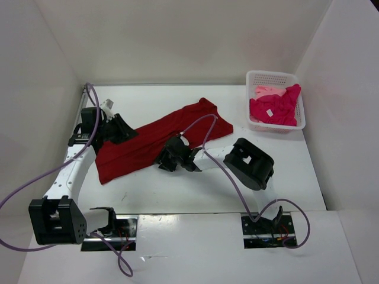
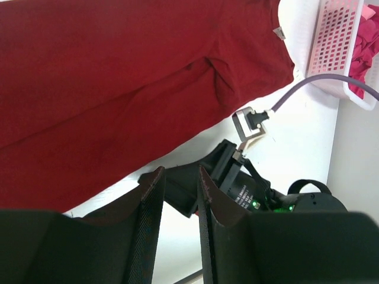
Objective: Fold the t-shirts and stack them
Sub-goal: Rotate the tshirt 95 degrees
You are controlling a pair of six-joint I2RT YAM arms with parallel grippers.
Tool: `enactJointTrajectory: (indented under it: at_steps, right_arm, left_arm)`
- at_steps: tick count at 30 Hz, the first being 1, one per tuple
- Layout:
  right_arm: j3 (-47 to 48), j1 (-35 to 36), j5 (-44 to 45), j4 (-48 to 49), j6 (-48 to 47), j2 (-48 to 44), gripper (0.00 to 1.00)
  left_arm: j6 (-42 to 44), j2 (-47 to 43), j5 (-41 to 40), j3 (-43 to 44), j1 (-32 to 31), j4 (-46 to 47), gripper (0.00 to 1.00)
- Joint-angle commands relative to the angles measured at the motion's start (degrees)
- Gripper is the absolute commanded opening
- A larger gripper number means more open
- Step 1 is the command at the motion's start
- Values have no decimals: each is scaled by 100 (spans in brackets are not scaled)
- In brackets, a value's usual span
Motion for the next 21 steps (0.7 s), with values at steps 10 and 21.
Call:
enactJointTrajectory:
  at_steps: [10, 21]
  right_arm:
    - [392, -185, 407, -338, 351, 393, 8]
    - [-1491, -789, 126, -715, -917, -1513, 1]
  left_arm:
    - [168, 442, -362, 423, -483, 255, 36]
    - [563, 1818, -751, 1359, -1086, 372, 41]
